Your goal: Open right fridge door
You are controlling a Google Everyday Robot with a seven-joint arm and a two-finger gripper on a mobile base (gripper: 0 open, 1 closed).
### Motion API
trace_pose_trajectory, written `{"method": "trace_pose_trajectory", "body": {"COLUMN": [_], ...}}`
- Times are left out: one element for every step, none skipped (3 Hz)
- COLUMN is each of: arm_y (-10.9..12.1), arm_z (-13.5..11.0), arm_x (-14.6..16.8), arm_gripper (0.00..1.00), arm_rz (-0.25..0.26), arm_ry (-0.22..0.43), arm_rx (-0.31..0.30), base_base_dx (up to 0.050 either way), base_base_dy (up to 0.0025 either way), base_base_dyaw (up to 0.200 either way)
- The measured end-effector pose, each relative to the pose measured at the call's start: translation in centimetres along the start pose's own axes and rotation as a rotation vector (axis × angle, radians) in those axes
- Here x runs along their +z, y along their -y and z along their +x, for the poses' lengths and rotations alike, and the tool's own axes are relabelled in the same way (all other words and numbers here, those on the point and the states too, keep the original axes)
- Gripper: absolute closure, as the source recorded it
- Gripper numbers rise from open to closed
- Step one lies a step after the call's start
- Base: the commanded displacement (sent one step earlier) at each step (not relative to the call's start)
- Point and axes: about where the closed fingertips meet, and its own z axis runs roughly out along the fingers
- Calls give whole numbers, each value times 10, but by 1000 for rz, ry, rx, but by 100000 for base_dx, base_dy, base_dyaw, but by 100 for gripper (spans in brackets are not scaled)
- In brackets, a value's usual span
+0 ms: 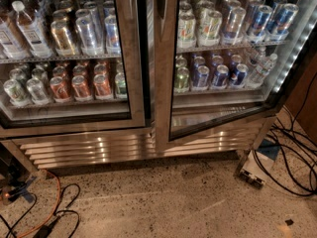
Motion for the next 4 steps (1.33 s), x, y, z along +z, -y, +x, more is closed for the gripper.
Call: {"method": "trace_pose_trajectory", "body": {"arm_y": [0,0,0,-4], "arm_z": [0,0,0,0], "arm_x": [0,0,0,-6], "arm_gripper": [58,35,11,0], "arm_rz": [0,0,0,-3], "arm_ry": [0,0,0,-17], "arm_rx": [0,0,0,1], "base_base_dx": [0,0,0,0], "base_base_dy": [0,0,0,0], "base_base_dyaw": [0,0,0,0]}}
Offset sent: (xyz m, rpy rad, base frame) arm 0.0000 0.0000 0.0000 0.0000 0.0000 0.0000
